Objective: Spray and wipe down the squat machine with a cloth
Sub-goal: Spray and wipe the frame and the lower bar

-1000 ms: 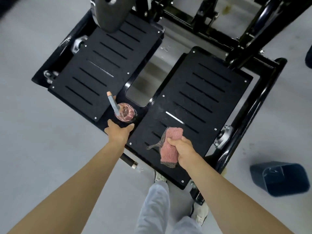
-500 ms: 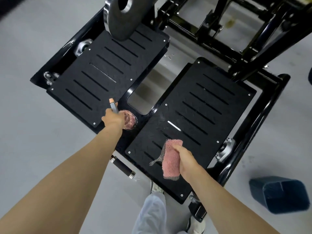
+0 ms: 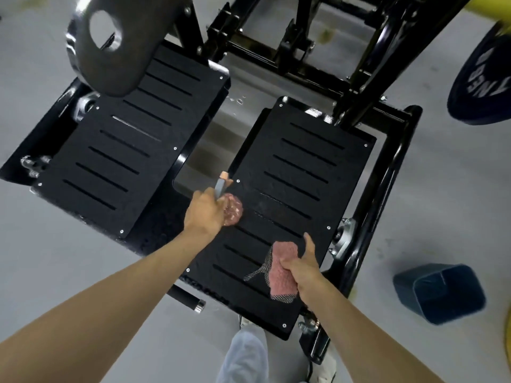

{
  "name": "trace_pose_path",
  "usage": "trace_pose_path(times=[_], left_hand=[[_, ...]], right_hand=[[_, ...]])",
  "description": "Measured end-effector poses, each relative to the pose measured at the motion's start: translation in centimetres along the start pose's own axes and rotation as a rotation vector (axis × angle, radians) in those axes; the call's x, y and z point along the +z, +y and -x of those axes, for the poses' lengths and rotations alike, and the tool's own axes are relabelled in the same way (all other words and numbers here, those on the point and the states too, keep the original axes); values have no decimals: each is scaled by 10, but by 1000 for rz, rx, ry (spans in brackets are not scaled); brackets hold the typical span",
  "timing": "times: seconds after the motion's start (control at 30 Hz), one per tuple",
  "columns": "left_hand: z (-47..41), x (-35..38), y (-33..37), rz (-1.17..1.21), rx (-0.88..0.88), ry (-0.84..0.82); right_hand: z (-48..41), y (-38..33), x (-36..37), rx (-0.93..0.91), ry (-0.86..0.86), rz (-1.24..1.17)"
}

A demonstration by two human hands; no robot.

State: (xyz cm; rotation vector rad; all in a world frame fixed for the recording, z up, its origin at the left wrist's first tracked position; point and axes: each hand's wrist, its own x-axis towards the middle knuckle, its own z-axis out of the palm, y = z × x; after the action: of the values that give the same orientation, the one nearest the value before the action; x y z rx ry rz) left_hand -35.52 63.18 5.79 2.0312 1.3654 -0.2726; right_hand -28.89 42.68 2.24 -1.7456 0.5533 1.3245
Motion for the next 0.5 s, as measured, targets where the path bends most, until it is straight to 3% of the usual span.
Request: trace_pose_path(times=[0.07, 0.17, 0.27, 0.5], left_hand=[[5, 6, 25, 105, 107, -102], [18, 12, 72, 196, 246, -216], [35, 11, 119, 158, 362, -252], [64, 26, 198, 125, 543, -306]], right_hand=[[-1, -7, -6, -53, 11, 13], [-14, -18, -25, 9, -2, -5], [-25, -34, -45, 73, 58, -213], [-19, -68, -88, -39, 12, -725]])
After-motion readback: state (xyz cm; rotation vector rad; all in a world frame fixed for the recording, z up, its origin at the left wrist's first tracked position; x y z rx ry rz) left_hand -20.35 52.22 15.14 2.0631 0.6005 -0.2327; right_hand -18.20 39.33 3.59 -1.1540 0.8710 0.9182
